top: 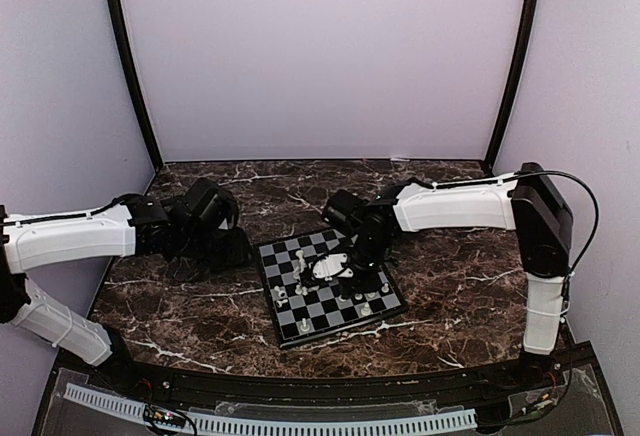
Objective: Set up the chess pieces on the board
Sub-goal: Place the pawn at e2.
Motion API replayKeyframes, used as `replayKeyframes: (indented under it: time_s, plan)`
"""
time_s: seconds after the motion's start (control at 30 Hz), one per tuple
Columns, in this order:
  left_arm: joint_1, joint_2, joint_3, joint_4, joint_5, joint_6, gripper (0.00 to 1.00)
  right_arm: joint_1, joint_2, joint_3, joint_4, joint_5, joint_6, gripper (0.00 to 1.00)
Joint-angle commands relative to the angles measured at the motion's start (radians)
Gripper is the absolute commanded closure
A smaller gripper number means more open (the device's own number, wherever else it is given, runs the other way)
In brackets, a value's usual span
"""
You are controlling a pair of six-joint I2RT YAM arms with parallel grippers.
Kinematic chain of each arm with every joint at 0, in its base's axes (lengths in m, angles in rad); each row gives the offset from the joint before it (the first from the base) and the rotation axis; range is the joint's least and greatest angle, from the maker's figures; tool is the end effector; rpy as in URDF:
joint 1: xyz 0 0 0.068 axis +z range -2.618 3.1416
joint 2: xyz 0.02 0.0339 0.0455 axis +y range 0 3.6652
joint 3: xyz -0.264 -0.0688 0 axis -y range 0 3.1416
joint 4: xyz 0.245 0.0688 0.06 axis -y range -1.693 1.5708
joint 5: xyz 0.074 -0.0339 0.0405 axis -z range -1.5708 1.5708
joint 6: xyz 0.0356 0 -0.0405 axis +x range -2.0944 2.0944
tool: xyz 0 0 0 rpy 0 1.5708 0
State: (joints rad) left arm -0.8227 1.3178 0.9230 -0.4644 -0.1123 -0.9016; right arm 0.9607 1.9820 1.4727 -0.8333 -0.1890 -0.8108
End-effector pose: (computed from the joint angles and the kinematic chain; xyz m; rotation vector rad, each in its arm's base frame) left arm 0.1897 -0.1985 0.2474 -0.1524 2.5229 -0.6205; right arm 0.2199 0.3262 0.1823 -2.2763 1.8189 0.3004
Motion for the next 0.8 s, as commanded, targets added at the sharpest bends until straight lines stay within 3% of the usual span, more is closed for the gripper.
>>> replayKeyframes:
  time_s: [0.0, 0.57, 0.77]
  plan:
    - [0.004, -0.041, -0.023, 0.007, 0.007, -0.017, 0.62, 0.018, -0.037, -0.011, -0.002, -0.006, -0.006, 0.98]
    - [0.004, -0.028, -0.026, 0.027, 0.010, 0.001, 0.62, 0.026, -0.028, -0.017, -0.004, 0.005, -0.008, 0.92]
    - [0.005, -0.001, 0.002, 0.017, 0.016, 0.023, 0.61, 0.021, -0.035, -0.001, -0.001, 0.032, 0.000, 0.75]
